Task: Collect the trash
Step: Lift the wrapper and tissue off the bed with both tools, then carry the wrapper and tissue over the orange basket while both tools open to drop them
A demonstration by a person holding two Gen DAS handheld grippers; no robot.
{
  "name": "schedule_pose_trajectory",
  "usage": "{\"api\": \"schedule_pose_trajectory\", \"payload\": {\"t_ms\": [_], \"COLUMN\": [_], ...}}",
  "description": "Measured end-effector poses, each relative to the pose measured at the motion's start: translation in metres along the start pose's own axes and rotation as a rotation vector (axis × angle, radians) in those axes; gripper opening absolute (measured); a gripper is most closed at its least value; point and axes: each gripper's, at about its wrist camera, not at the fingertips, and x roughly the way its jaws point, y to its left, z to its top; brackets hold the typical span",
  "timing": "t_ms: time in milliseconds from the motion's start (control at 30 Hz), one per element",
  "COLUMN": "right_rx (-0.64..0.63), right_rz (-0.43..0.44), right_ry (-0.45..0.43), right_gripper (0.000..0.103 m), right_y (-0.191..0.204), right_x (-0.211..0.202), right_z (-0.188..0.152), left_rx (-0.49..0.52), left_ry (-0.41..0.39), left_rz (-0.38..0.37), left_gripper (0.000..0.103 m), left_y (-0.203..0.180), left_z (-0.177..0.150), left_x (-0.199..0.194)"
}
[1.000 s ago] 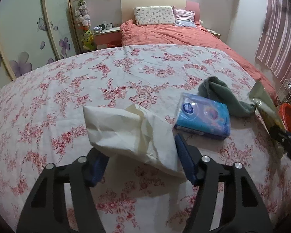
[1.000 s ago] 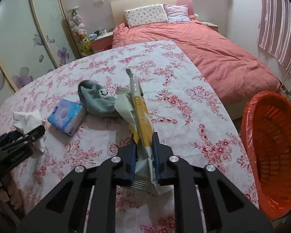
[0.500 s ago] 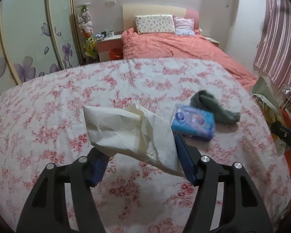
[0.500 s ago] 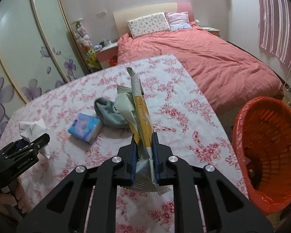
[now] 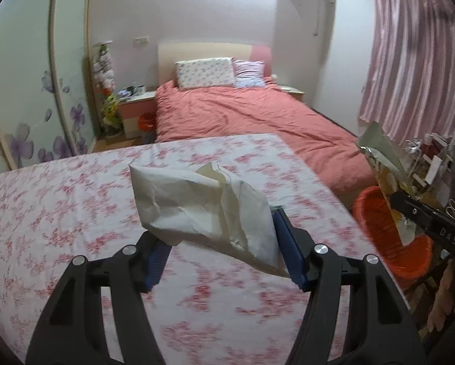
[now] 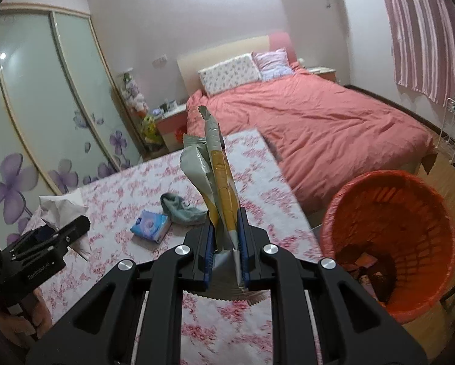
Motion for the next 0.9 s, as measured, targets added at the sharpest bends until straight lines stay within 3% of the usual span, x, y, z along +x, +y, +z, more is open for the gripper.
{"api": "schedule_pose_trajectory", "payload": {"t_ms": [500,900], "right_rx": [0.117,0.268], "right_rz": [-0.084,-0.139], "right_ry": [-0.124,-0.114], "right_gripper": [0.015,0.015], "right_y": [-0.076,-0.163], "right_x": [-0.047,-0.038], "right_z": [0.0,-0.004], "left_rx": [0.085,0.187], "left_ry": [-0.02,0.065], "left_rz": [-0.218,-0.407], "left_gripper": [0.063,0.064], "left_y": [-0.118,-0.236], "left_z": [0.009,-0.004], "left_x": [0.0,0.056]}}
